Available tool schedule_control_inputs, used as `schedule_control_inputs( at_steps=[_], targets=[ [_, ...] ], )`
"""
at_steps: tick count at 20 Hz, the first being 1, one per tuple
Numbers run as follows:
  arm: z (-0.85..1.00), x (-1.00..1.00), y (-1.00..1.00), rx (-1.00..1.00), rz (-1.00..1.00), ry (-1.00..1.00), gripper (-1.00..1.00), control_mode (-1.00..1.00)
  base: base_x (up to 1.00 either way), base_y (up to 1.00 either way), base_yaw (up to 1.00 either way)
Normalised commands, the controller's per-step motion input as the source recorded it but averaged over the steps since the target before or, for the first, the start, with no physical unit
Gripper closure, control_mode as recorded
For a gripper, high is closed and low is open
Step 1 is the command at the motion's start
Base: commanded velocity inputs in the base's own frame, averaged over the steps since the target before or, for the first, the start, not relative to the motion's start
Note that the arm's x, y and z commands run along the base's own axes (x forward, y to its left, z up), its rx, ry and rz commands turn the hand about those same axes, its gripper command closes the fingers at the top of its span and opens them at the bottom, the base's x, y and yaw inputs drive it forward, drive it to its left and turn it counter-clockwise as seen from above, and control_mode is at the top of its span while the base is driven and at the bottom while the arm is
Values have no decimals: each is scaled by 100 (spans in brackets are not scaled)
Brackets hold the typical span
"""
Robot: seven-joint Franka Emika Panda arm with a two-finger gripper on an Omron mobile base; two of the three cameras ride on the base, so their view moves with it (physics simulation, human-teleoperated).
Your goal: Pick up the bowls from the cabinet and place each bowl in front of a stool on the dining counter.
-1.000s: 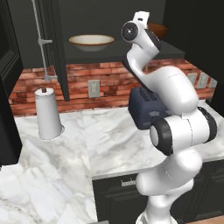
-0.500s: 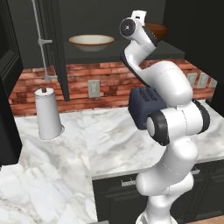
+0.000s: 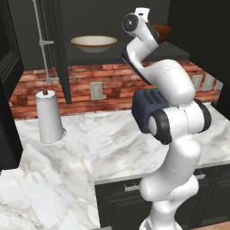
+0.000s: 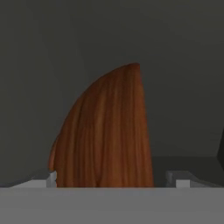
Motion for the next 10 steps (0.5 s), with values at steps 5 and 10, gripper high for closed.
schedule_control_inputs(
  at_steps=[5, 10],
  targets=[
    [-2, 0, -4, 0, 0, 0, 100, -100, 0, 0, 0],
    [-9, 0, -4, 0, 0, 1, 100, -100, 0, 0, 0]
  ],
)
